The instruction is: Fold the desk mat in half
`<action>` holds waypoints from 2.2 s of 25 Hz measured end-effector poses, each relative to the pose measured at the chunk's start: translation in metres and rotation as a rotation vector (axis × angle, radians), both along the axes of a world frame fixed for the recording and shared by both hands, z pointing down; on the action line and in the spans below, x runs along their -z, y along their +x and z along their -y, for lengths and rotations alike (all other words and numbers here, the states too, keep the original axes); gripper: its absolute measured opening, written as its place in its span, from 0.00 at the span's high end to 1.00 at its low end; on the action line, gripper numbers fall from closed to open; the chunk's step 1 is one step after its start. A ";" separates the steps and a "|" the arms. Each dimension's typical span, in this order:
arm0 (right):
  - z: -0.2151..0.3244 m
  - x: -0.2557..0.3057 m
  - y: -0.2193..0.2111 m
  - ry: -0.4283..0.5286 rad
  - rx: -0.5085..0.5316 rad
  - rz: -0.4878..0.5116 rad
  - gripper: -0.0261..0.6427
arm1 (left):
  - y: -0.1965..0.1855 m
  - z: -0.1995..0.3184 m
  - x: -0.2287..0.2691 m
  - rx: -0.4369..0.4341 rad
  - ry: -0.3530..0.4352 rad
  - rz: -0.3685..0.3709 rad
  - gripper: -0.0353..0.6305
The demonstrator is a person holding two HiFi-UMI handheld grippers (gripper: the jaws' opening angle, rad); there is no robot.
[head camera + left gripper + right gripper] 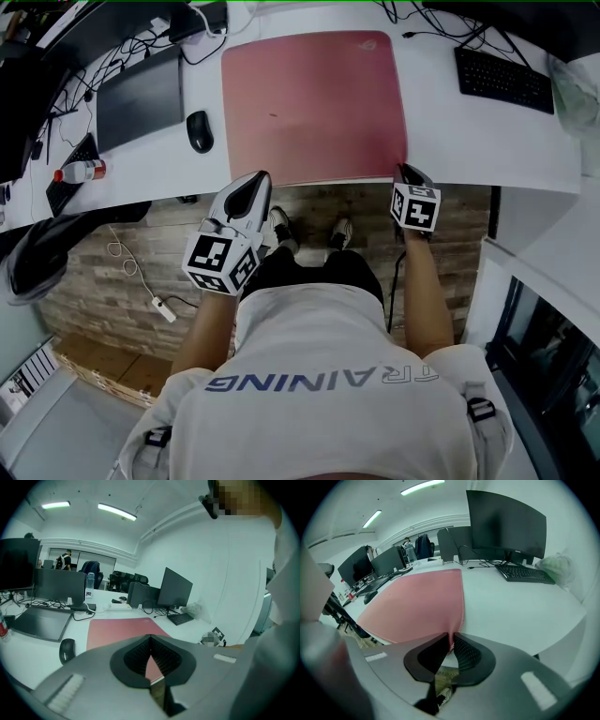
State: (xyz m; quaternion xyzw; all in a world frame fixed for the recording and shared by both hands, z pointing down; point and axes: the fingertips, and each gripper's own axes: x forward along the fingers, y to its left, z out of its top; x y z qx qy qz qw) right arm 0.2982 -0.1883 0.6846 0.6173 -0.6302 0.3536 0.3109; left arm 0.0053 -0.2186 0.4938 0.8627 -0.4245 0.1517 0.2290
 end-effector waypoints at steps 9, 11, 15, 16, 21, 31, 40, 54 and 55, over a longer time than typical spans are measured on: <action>0.007 0.052 -0.022 0.127 0.064 0.006 0.90 | -0.009 -0.004 0.002 0.014 0.014 -0.006 0.94; 0.010 0.070 -0.033 0.159 0.099 0.015 0.90 | -0.014 -0.006 0.004 0.023 0.015 -0.010 0.94; 0.022 0.098 -0.065 0.208 0.169 0.058 0.90 | -0.030 -0.006 0.013 0.060 0.028 -0.022 0.94; 0.026 0.103 -0.074 0.215 0.188 0.070 0.90 | -0.035 -0.006 0.015 0.071 0.033 -0.025 0.94; 0.041 0.114 -0.127 0.233 0.284 0.114 0.90 | -0.066 -0.004 0.016 0.126 0.039 -0.032 0.94; 0.062 0.109 -0.235 0.200 0.486 0.166 0.90 | -0.143 -0.005 0.016 0.257 0.039 -0.030 0.94; 0.053 0.083 -0.326 0.121 0.603 0.228 0.89 | -0.216 -0.016 0.012 0.340 0.043 0.003 0.94; 0.029 0.042 -0.390 0.026 0.675 0.233 0.90 | -0.269 -0.029 0.011 0.373 0.056 0.001 0.94; 0.029 0.042 -0.389 0.034 0.669 0.240 0.89 | -0.268 -0.030 0.011 0.370 0.057 -0.001 0.94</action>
